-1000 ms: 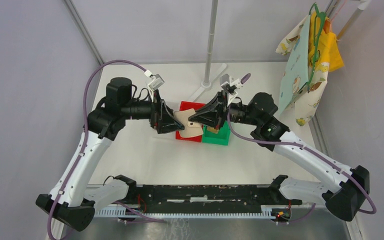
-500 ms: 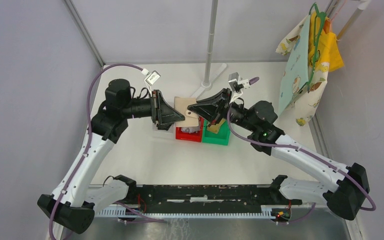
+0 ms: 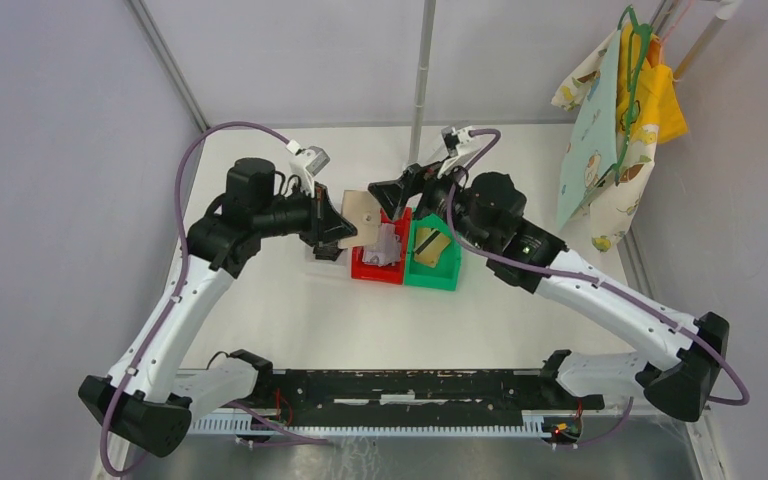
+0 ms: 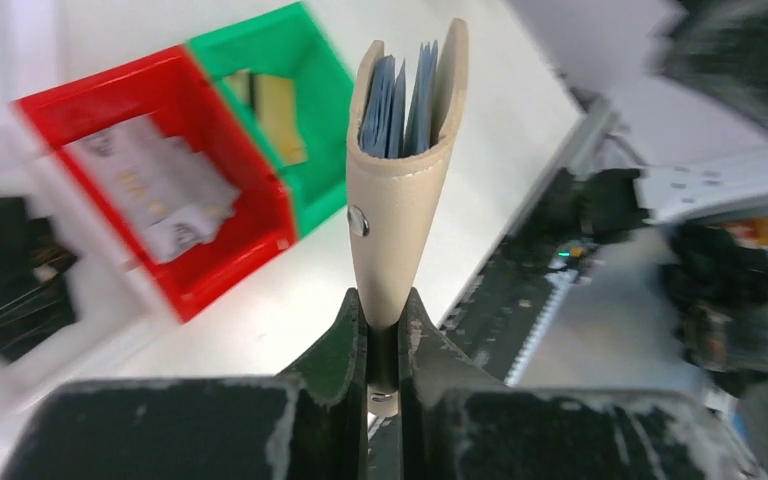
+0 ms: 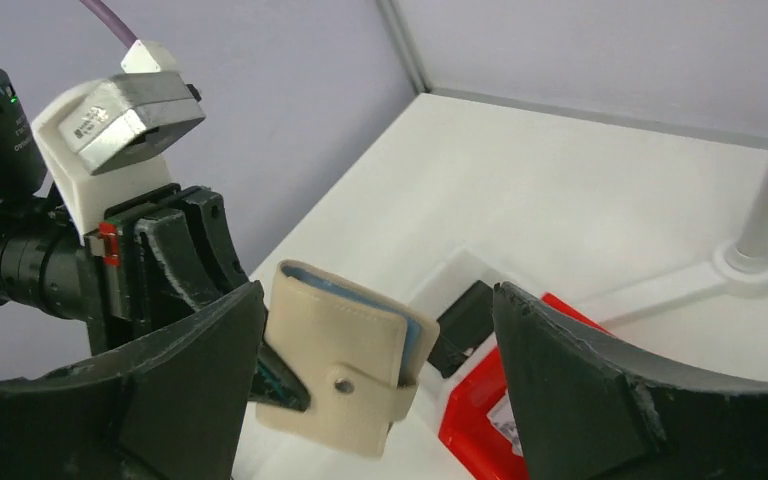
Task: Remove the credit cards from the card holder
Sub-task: Open the card holder.
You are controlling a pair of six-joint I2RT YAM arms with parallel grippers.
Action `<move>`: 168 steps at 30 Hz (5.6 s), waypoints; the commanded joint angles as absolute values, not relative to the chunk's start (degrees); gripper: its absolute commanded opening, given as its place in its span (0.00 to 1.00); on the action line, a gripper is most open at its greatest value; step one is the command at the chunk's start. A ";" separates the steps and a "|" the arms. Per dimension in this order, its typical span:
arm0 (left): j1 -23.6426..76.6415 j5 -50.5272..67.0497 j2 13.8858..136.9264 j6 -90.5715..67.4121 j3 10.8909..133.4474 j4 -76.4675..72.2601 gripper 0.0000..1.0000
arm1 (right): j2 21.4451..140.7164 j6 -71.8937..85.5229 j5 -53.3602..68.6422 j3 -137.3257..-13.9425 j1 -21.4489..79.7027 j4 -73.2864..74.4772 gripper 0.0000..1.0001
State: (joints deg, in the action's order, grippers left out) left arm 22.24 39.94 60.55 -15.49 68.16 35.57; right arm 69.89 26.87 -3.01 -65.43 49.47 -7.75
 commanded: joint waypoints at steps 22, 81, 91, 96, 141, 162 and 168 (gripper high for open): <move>22.14 24.08 59.80 -8.44 67.32 36.37 0.02 | 87.71 25.82 -32.64 -84.81 64.20 12.47 0.66; 22.06 36.04 58.80 -19.01 75.65 34.36 0.02 | 91.44 29.40 -60.34 -80.29 65.36 20.13 0.00; 22.09 37.93 58.35 -17.40 75.60 34.56 0.02 | 74.66 27.06 -29.10 -61.62 56.62 -0.27 0.42; 21.93 42.89 58.00 -17.14 75.34 34.04 0.02 | 64.52 28.29 3.46 -50.83 45.89 -13.43 0.69; 22.04 54.25 57.43 -3.61 75.69 39.89 0.66 | 62.50 15.92 32.29 -66.09 38.32 7.80 0.00; 22.06 47.65 50.14 16.12 61.74 48.00 0.78 | 82.32 9.41 -7.48 -97.50 59.44 41.29 0.00; 22.06 45.81 47.03 13.75 58.45 44.56 0.88 | 83.54 16.25 -11.28 -99.67 62.61 38.44 0.00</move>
State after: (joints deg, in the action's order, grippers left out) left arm 21.96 46.85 48.60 13.17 59.66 48.01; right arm 83.53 10.87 -5.48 -95.92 60.38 41.93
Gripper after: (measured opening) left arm 0.850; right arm 0.014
